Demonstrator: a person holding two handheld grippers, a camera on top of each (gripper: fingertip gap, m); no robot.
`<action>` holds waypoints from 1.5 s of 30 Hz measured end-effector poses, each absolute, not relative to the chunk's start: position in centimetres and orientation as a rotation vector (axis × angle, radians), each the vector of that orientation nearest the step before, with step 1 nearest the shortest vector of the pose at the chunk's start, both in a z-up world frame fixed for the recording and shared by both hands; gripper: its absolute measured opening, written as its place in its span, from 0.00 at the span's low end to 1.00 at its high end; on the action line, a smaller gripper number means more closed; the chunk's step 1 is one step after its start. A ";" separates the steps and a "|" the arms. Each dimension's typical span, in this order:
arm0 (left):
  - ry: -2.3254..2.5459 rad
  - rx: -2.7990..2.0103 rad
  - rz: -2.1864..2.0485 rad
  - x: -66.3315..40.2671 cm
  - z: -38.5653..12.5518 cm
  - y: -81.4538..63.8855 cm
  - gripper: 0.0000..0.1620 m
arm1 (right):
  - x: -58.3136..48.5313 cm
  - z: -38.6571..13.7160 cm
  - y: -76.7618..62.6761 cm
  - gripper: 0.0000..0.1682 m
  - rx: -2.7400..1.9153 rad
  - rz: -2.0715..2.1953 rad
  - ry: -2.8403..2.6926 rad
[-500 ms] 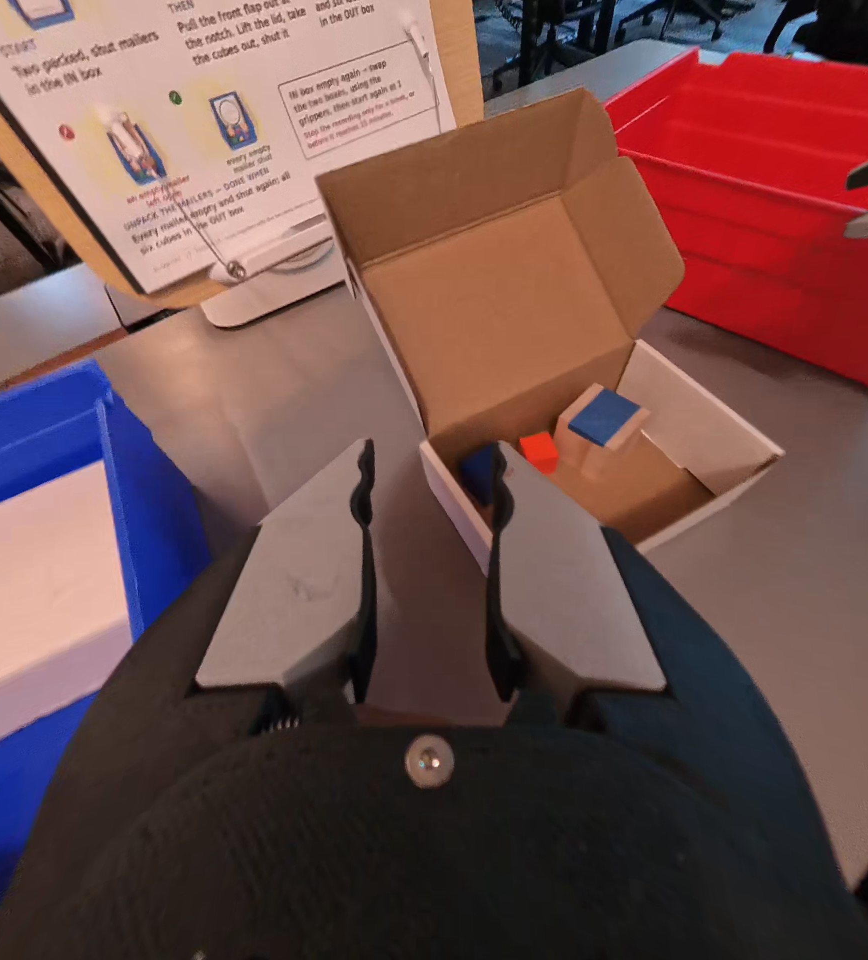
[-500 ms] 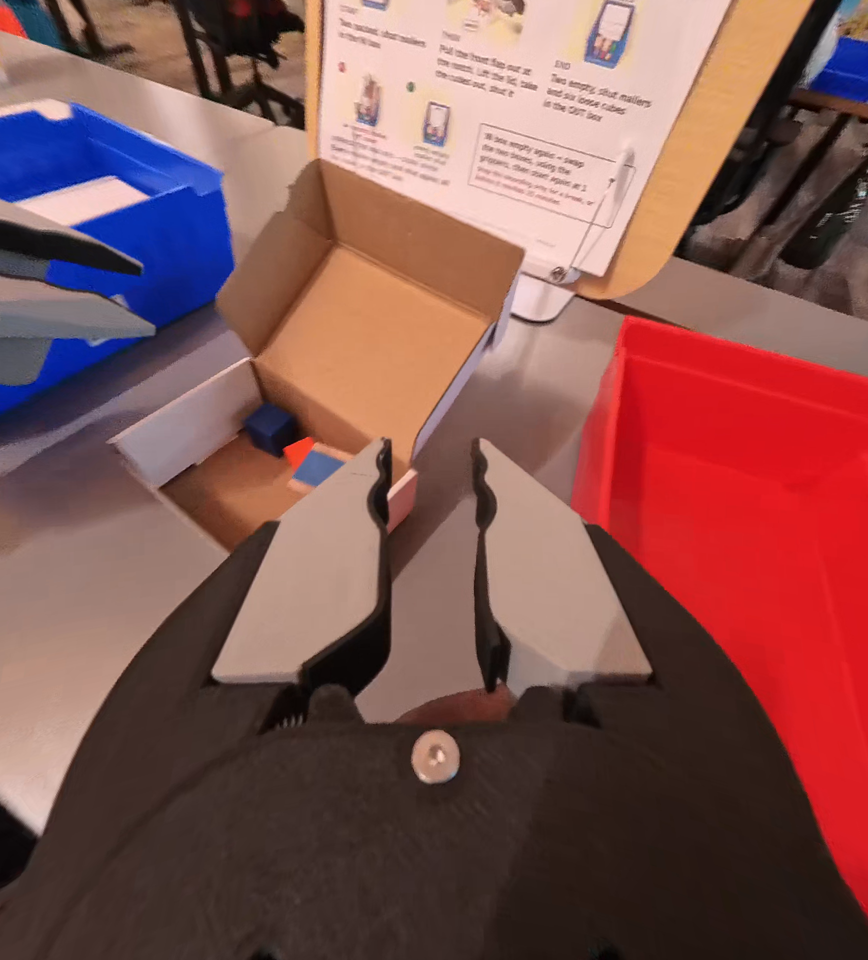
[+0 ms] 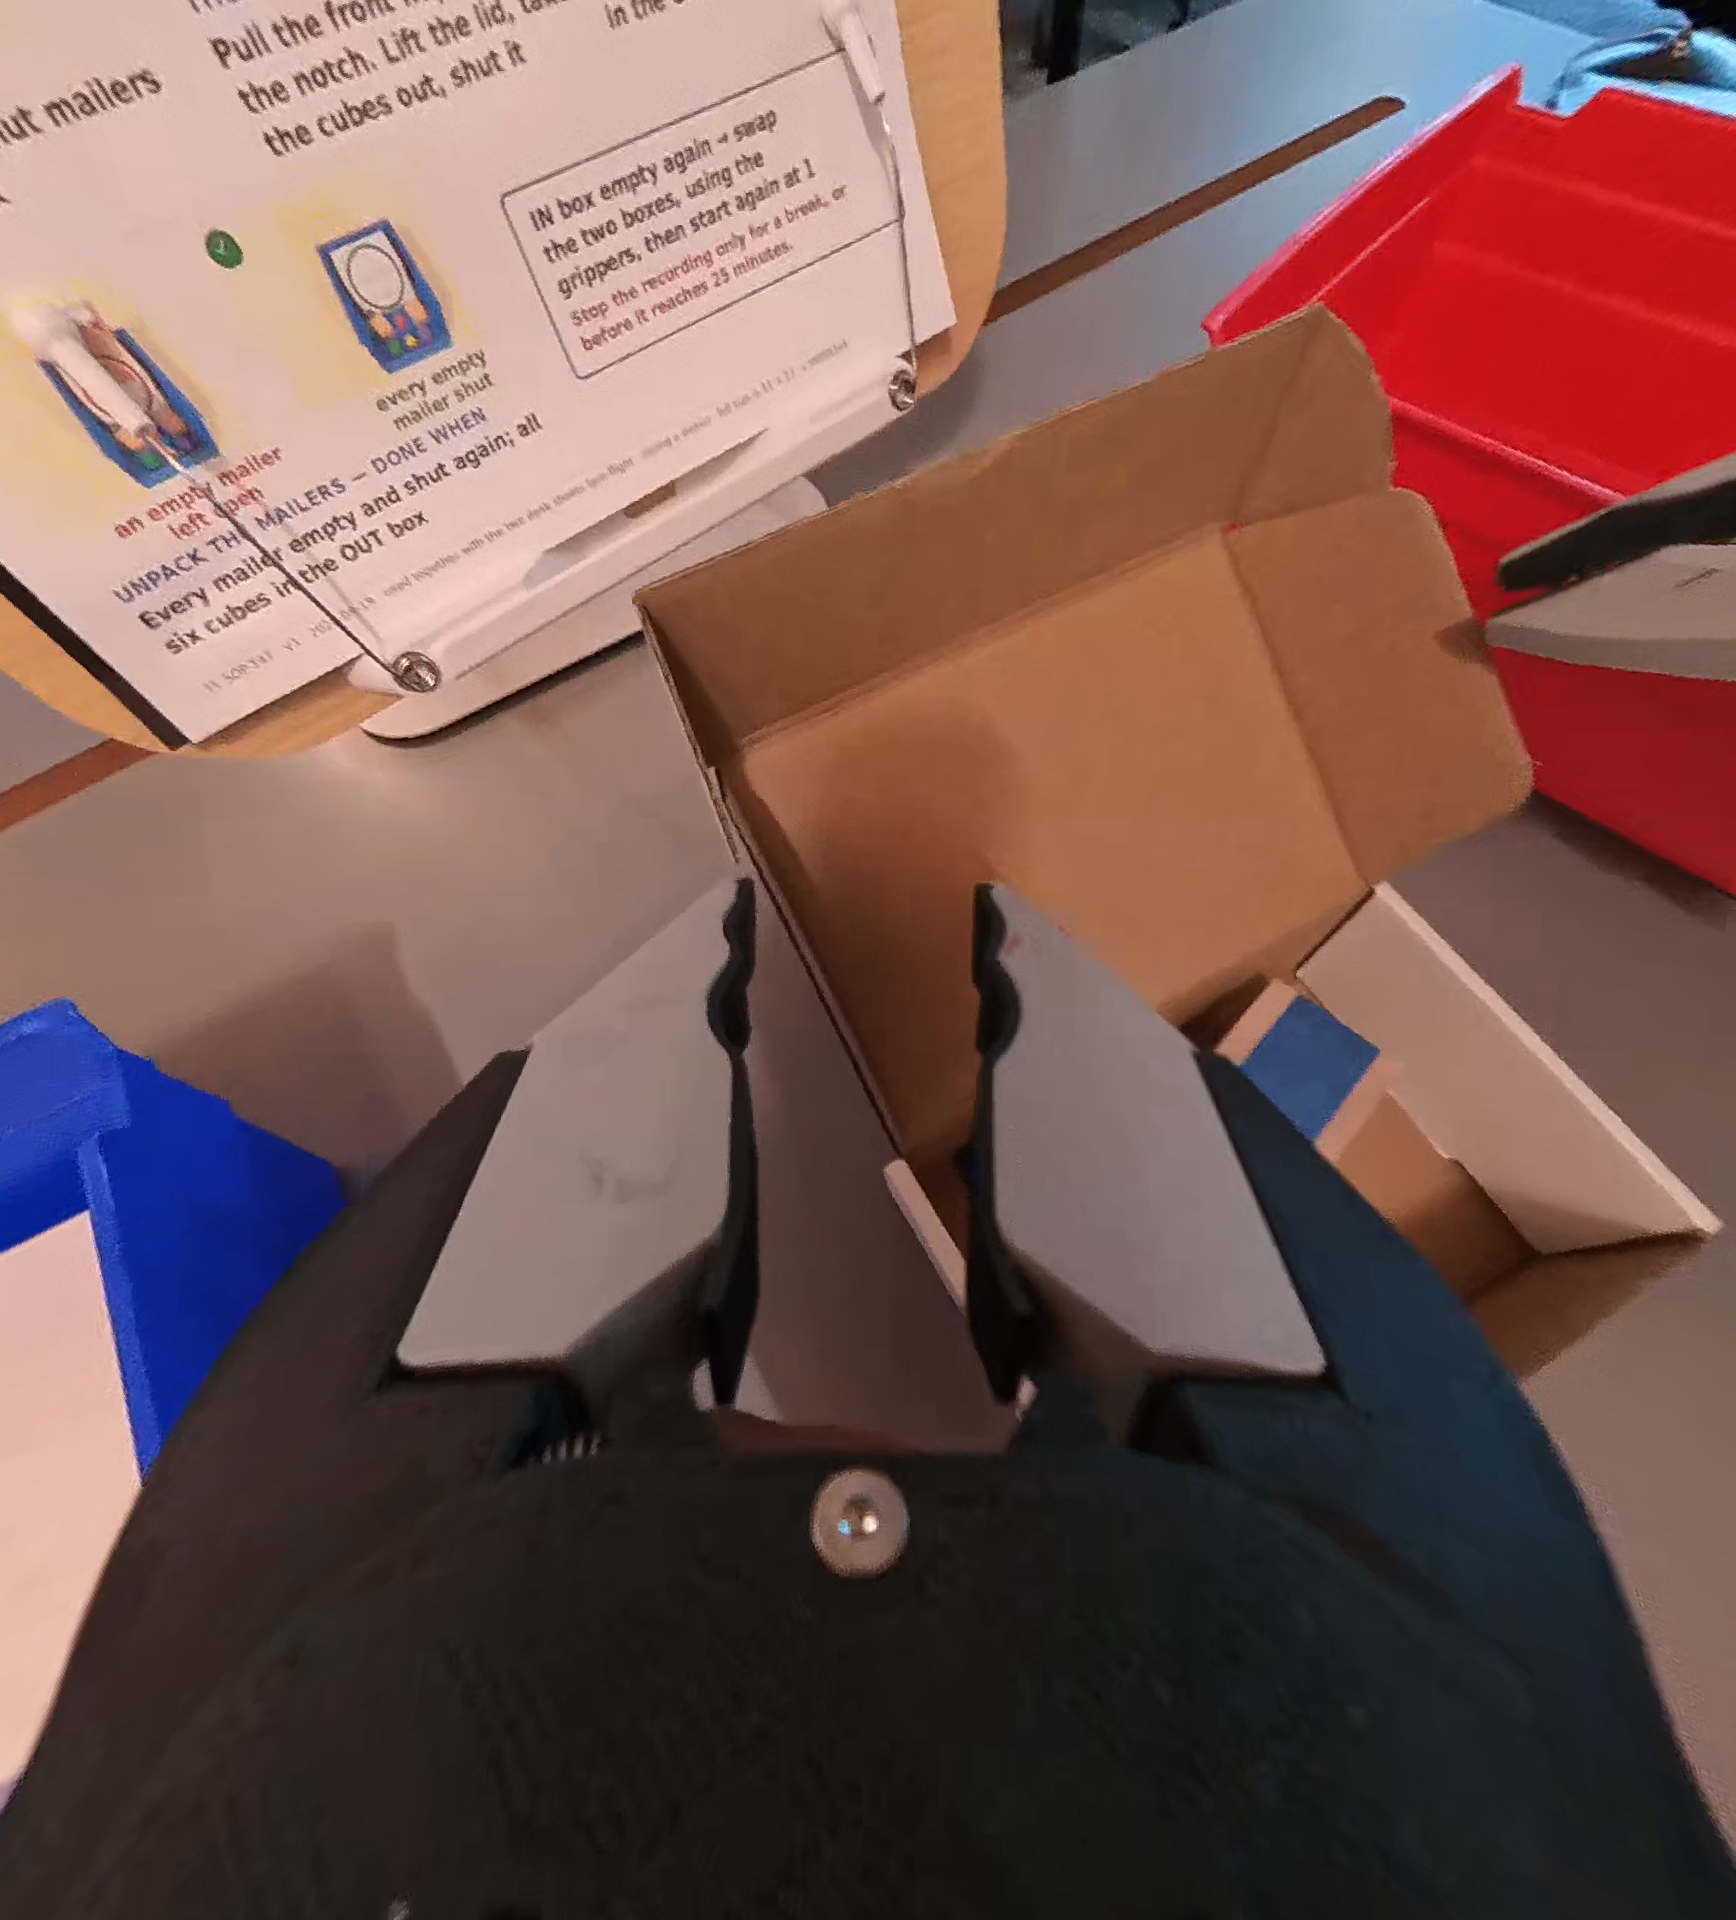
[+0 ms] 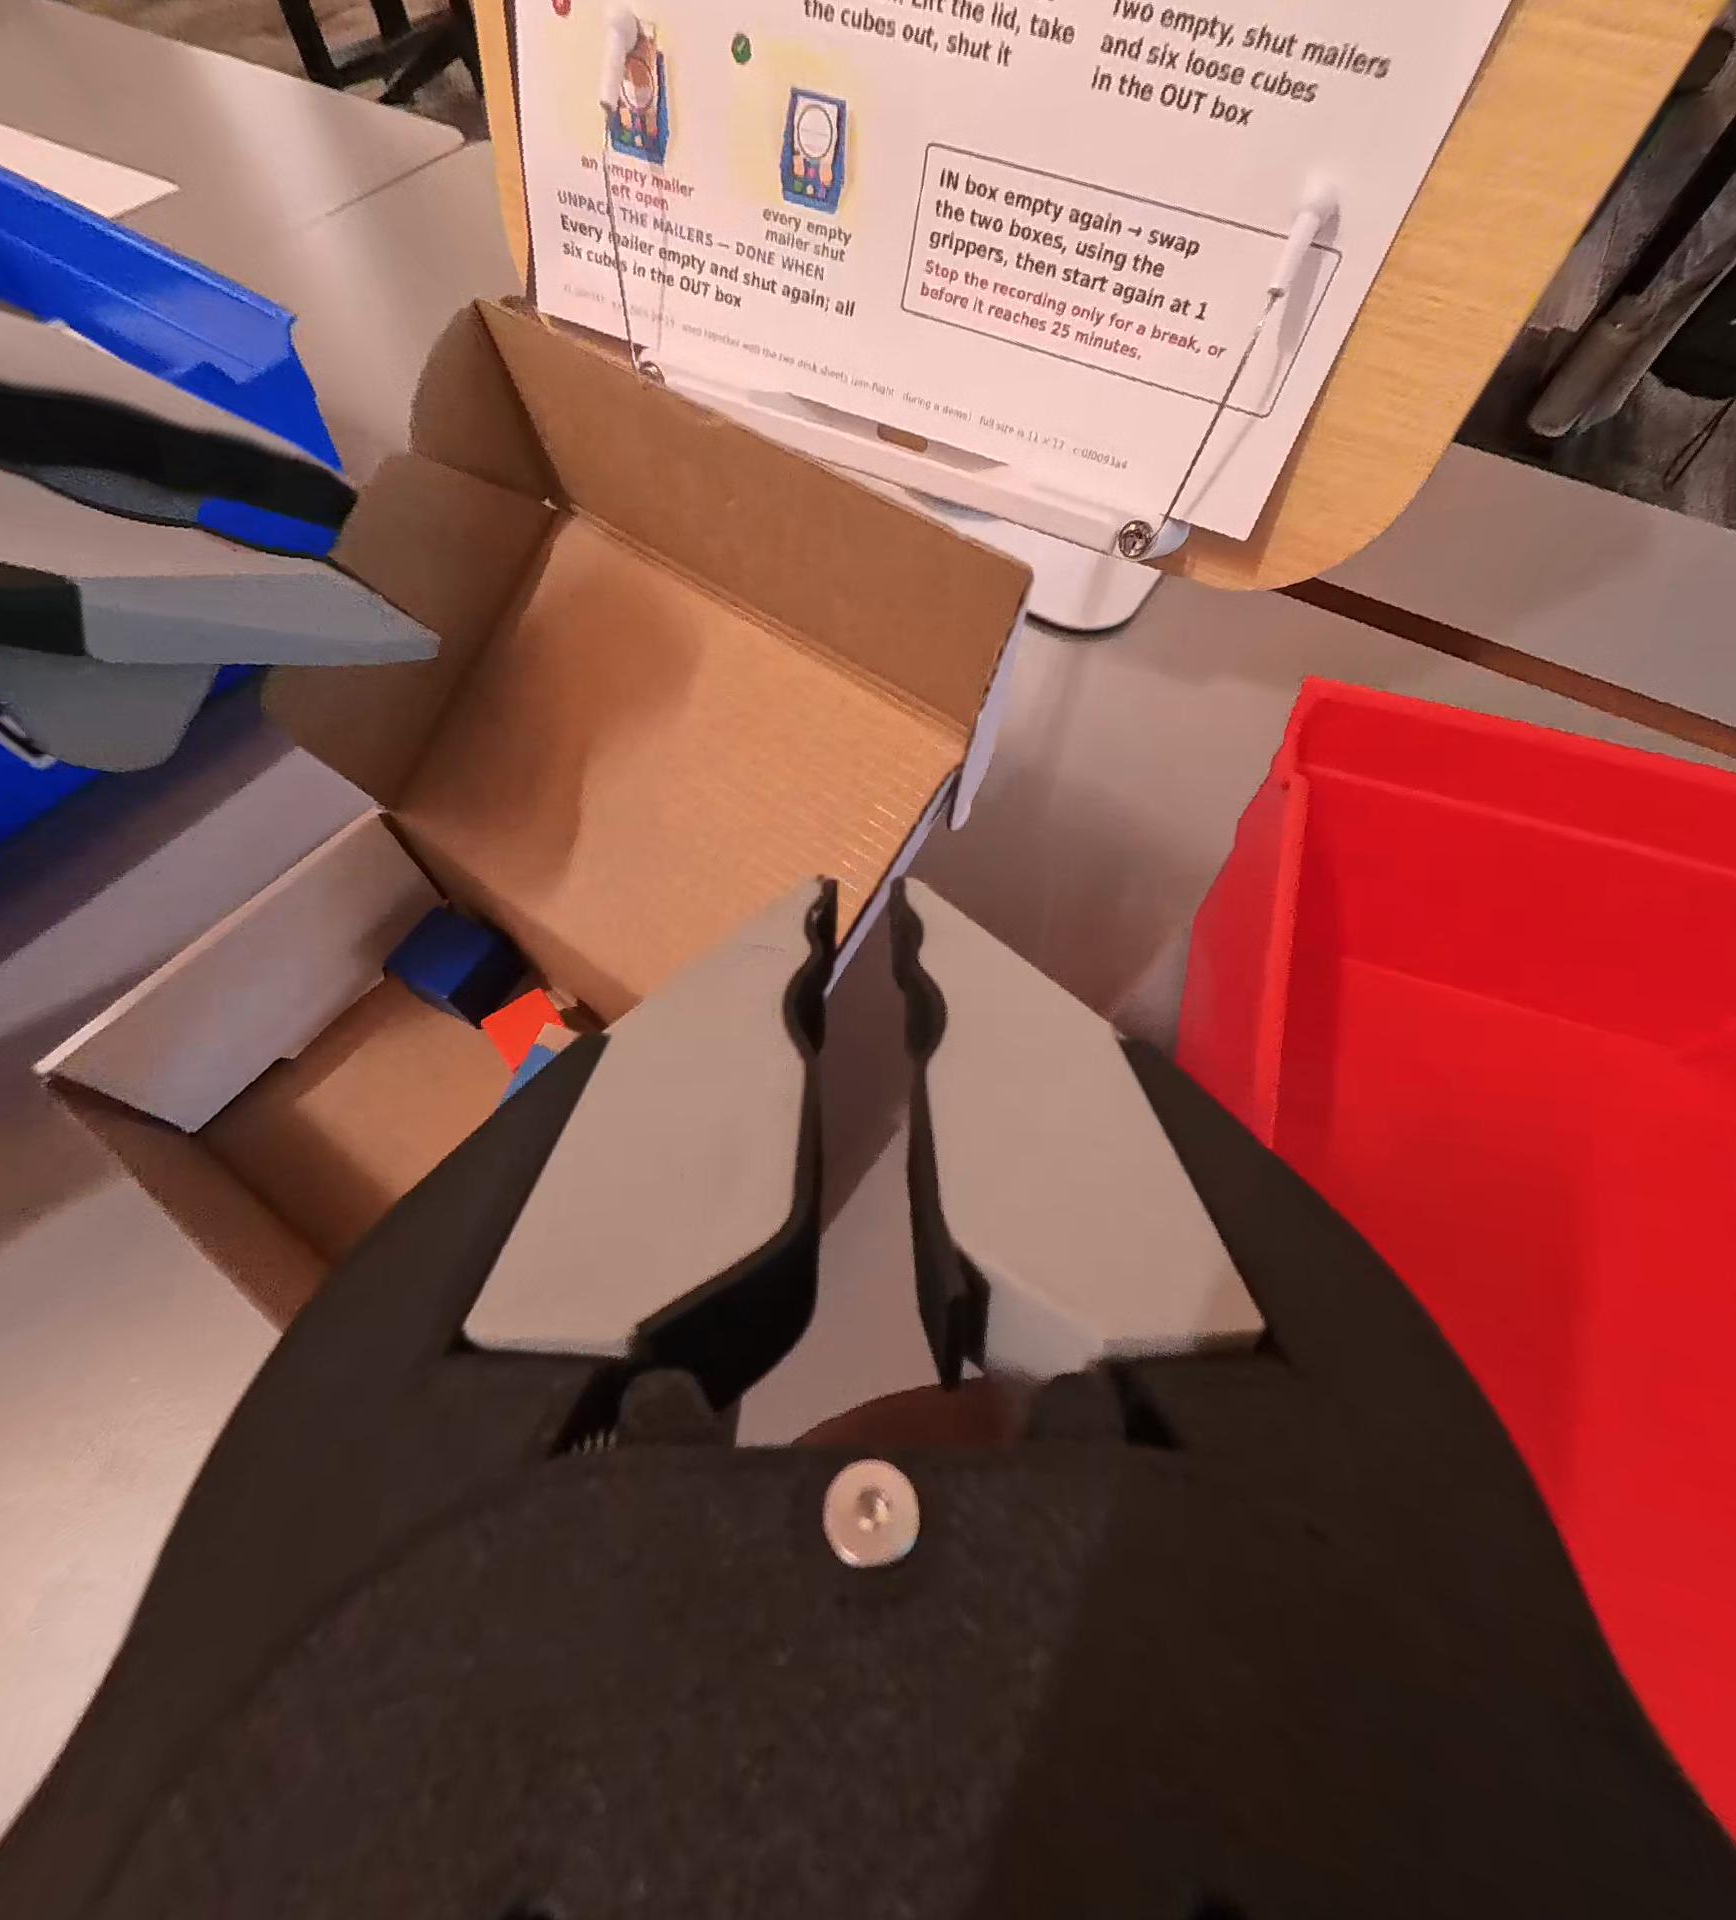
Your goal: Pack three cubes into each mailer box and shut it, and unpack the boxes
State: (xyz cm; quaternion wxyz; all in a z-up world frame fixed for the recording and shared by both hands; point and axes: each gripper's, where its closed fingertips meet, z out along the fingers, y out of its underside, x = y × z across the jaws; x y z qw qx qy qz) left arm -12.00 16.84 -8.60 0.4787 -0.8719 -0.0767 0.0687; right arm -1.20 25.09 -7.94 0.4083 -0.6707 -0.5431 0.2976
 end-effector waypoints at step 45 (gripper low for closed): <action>-0.121 -2.095 0.397 -8.9 -9.2 12.9 0.05 | -0.4 -7.5 22.6 0.01 -1.627 0.786 -1.385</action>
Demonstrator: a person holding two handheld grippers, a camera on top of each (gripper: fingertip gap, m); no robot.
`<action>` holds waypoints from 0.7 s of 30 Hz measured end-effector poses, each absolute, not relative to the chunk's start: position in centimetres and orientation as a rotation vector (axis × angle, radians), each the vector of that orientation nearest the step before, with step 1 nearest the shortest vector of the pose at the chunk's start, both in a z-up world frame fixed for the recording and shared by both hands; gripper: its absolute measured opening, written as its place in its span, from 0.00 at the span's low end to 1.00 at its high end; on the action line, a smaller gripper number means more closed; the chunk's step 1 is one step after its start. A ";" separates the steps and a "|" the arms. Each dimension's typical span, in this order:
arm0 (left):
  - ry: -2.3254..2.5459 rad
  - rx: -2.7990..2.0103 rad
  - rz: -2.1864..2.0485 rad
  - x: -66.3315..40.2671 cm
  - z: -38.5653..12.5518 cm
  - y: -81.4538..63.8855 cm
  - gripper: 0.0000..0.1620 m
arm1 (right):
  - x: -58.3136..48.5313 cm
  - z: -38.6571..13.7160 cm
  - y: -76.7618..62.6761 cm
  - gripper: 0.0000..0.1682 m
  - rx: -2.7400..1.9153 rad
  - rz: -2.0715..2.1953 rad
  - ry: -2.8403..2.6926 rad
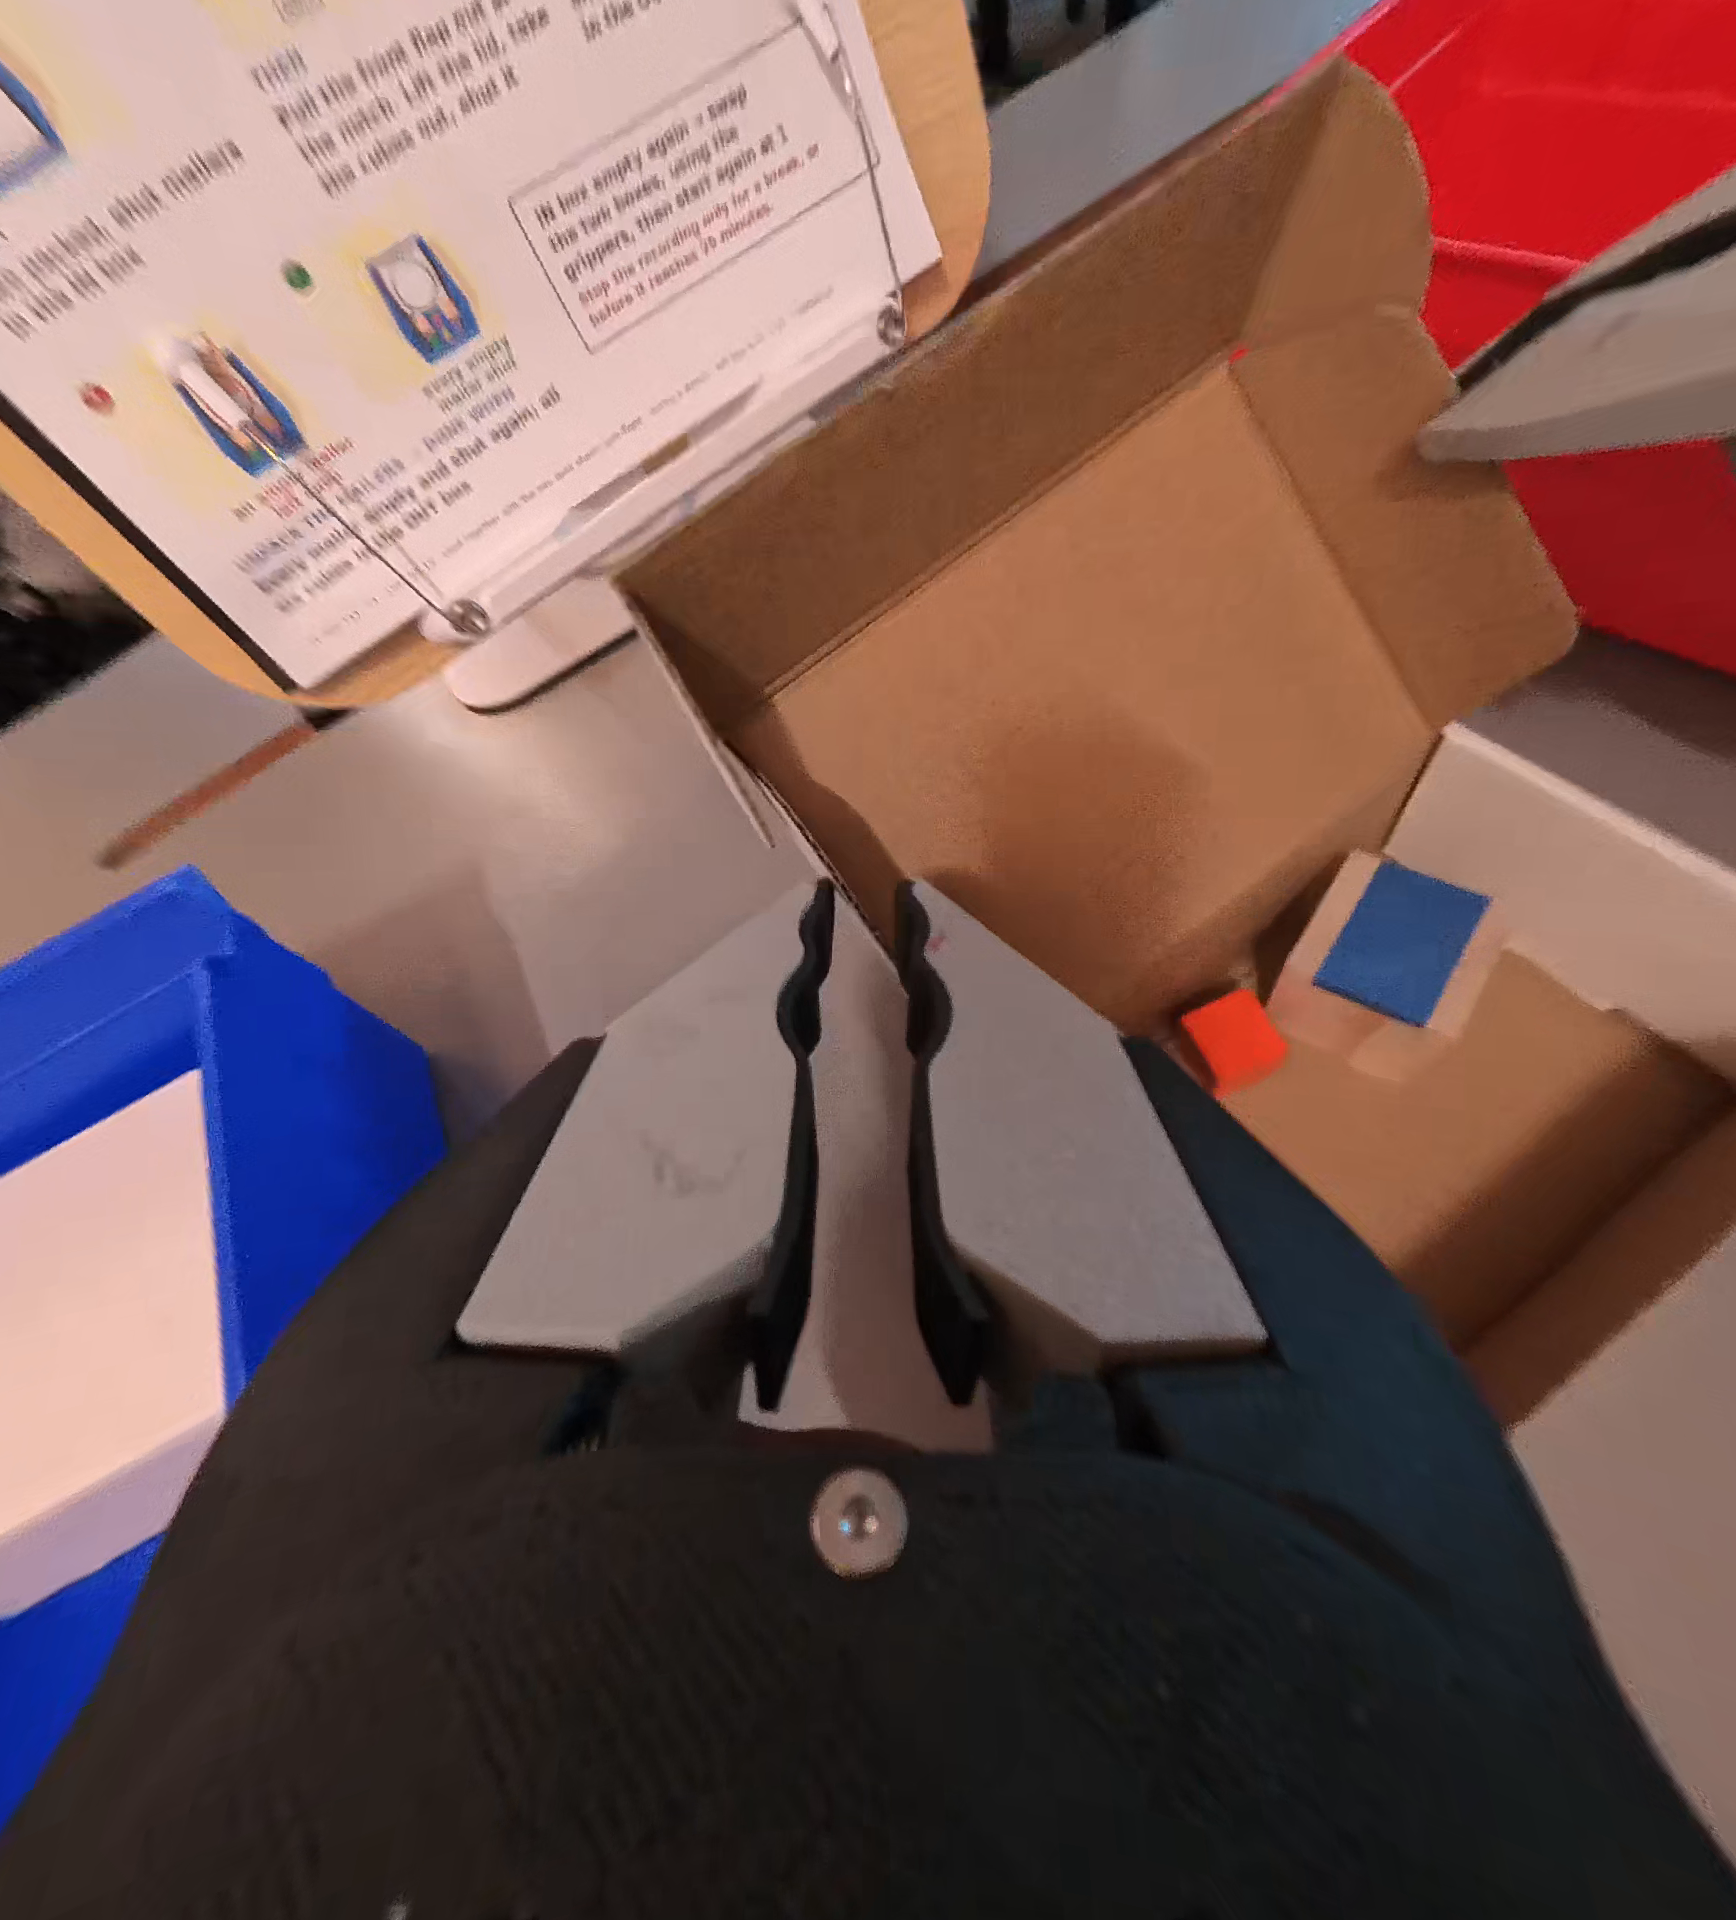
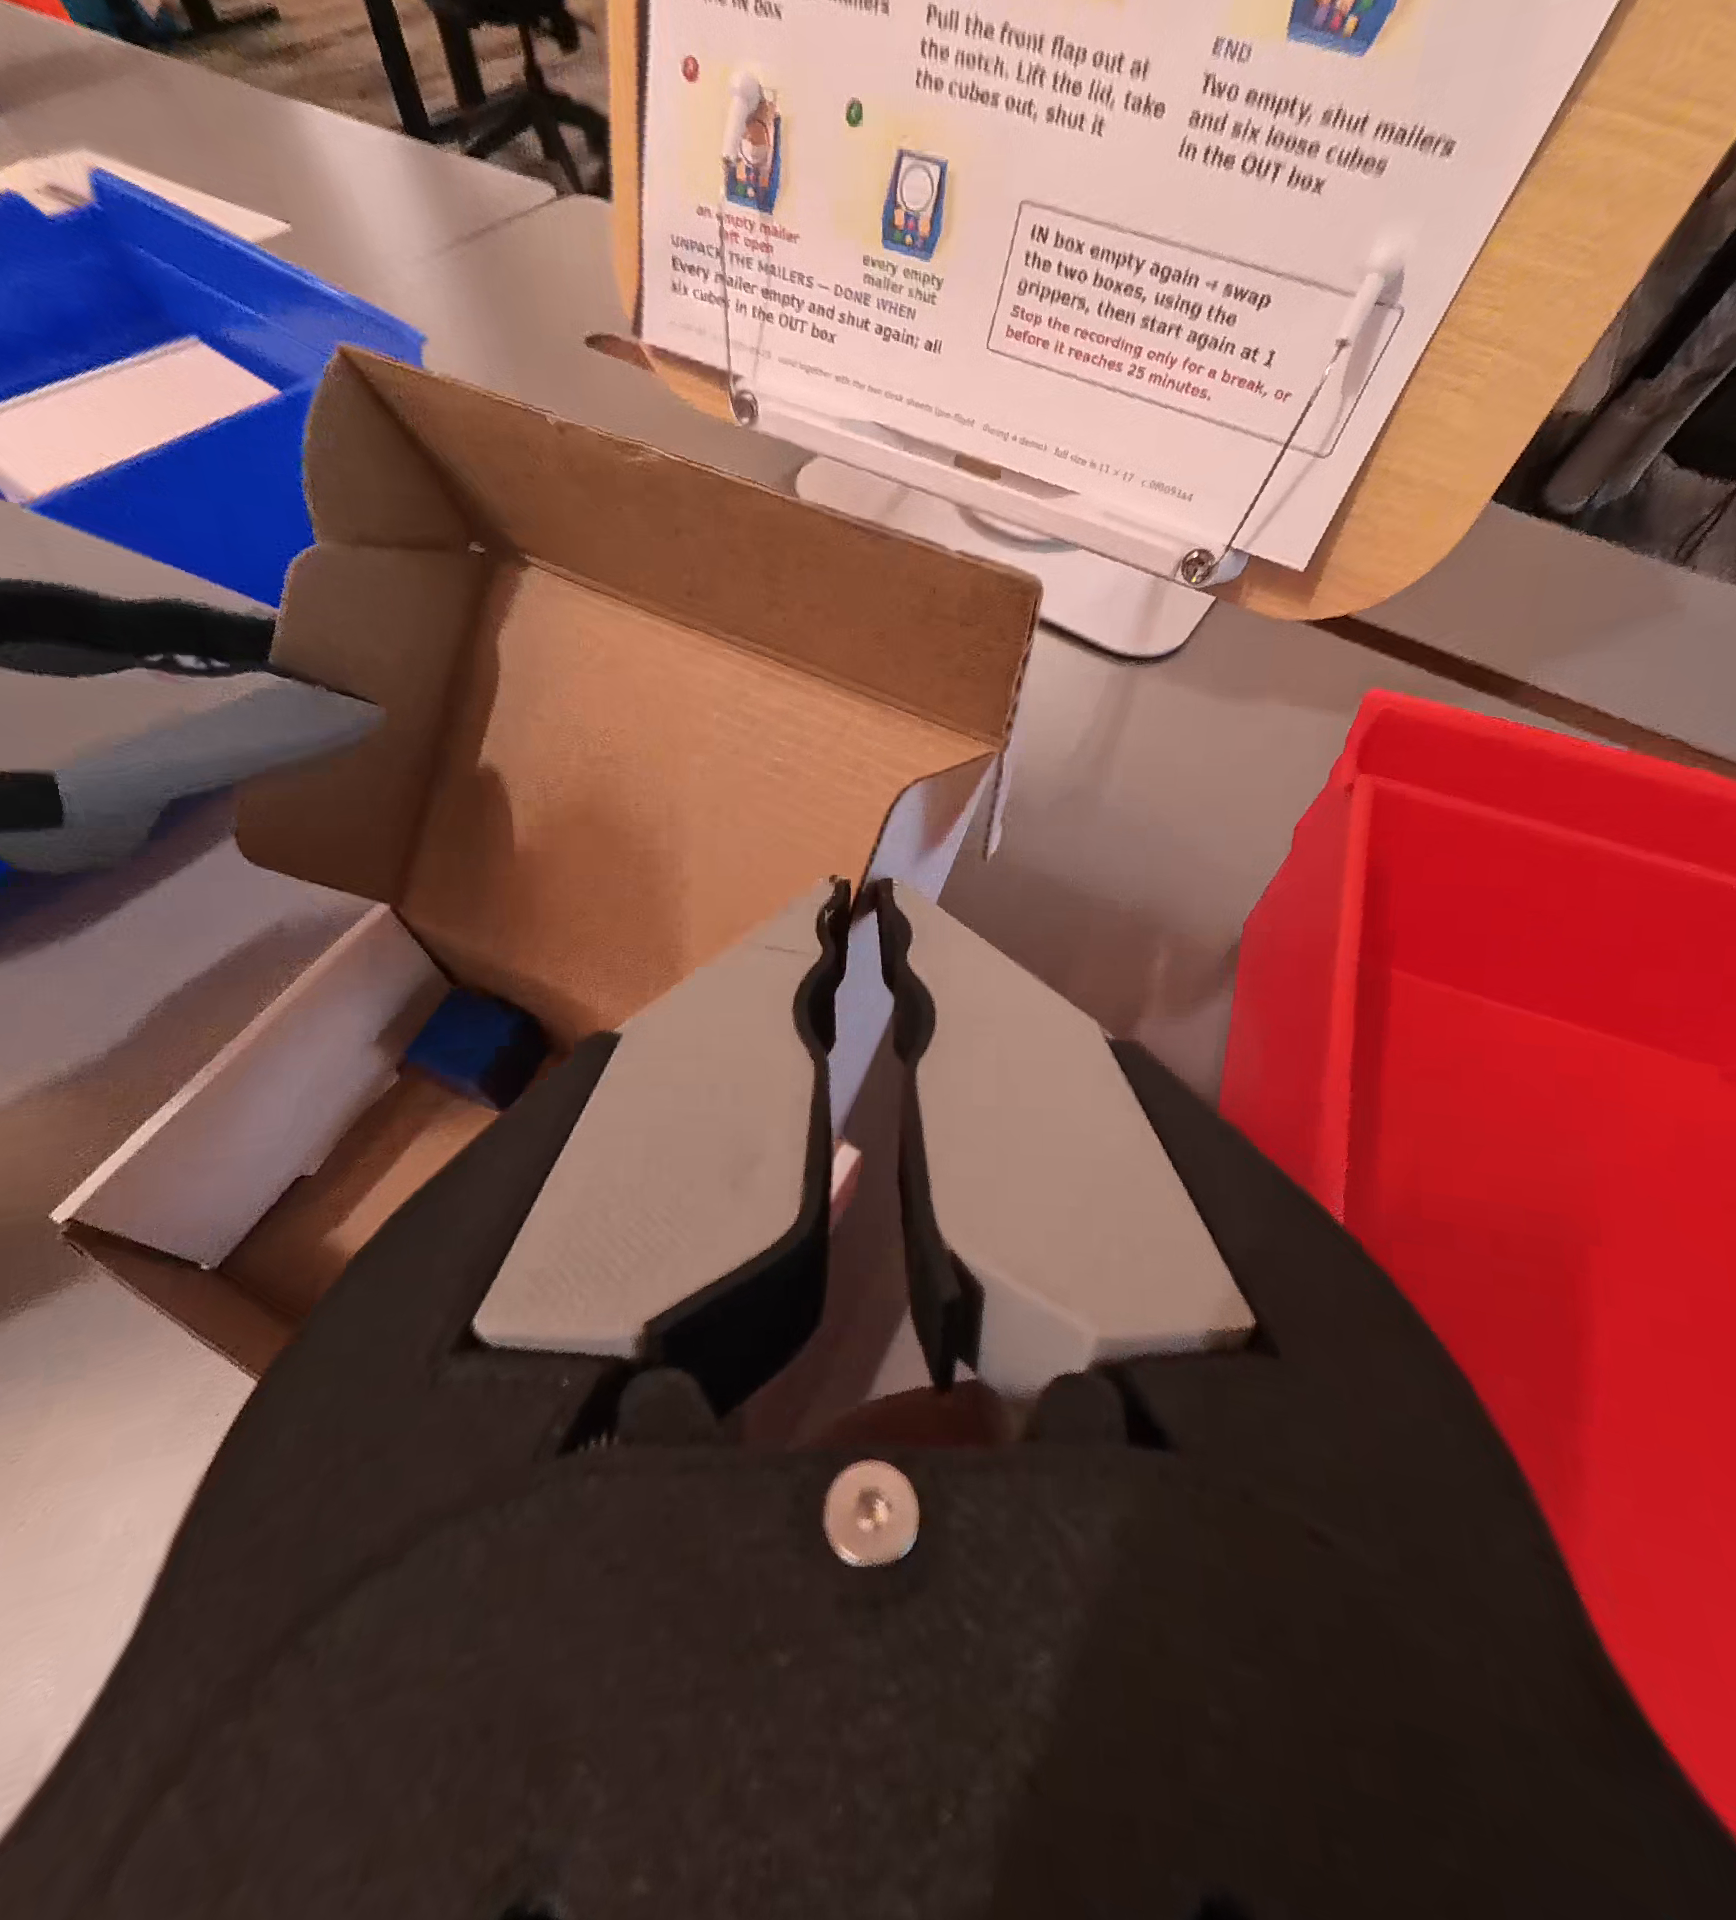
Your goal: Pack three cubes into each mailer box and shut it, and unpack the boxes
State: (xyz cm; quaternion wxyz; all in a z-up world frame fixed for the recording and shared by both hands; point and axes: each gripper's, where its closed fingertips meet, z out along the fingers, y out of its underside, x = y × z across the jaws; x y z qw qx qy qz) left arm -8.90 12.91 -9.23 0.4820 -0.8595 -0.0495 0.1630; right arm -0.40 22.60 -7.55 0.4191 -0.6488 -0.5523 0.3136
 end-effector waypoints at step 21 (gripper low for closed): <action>-0.200 -1.872 0.428 -0.2 -10.6 7.0 0.07 | 6.5 -9.7 17.4 0.00 -1.367 0.662 -1.415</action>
